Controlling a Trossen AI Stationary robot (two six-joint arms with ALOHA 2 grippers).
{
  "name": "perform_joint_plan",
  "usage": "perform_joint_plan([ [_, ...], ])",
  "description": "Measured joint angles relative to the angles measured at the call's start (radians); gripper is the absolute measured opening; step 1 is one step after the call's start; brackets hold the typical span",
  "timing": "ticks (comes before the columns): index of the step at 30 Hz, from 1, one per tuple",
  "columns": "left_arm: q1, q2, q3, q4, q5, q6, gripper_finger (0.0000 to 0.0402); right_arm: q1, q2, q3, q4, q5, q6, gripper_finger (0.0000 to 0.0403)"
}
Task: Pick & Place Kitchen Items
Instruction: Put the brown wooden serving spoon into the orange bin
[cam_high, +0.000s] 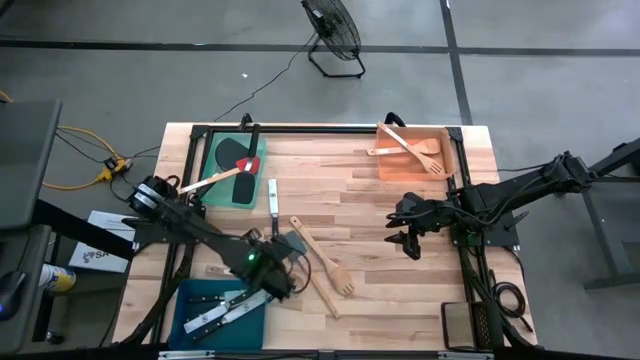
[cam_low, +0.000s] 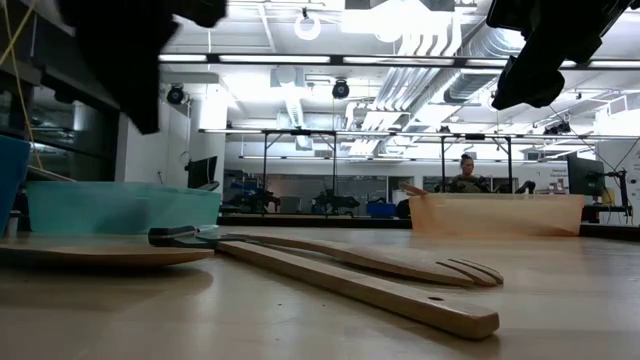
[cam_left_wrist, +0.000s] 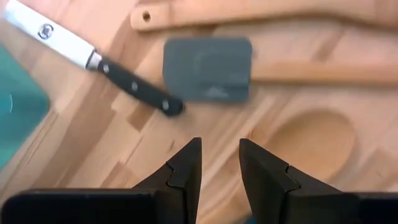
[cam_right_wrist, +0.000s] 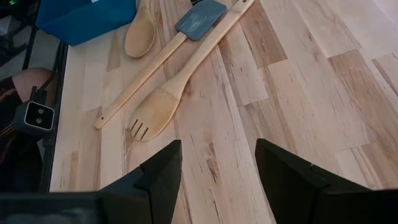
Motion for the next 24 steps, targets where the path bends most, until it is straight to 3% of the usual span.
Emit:
perform_joint_plan([
  [12,0.157,0.000,0.000,0.161,-0.030,0.061,0.0103,0.000,0.000,0.000,0.000,0.002,0.005,0.0196],
  [24,0.253,0.000,0.000,0.167,-0.073,0.070,0.0103,0.000,0.000,0.000,-0.003,0.003,0.023,0.0196],
])
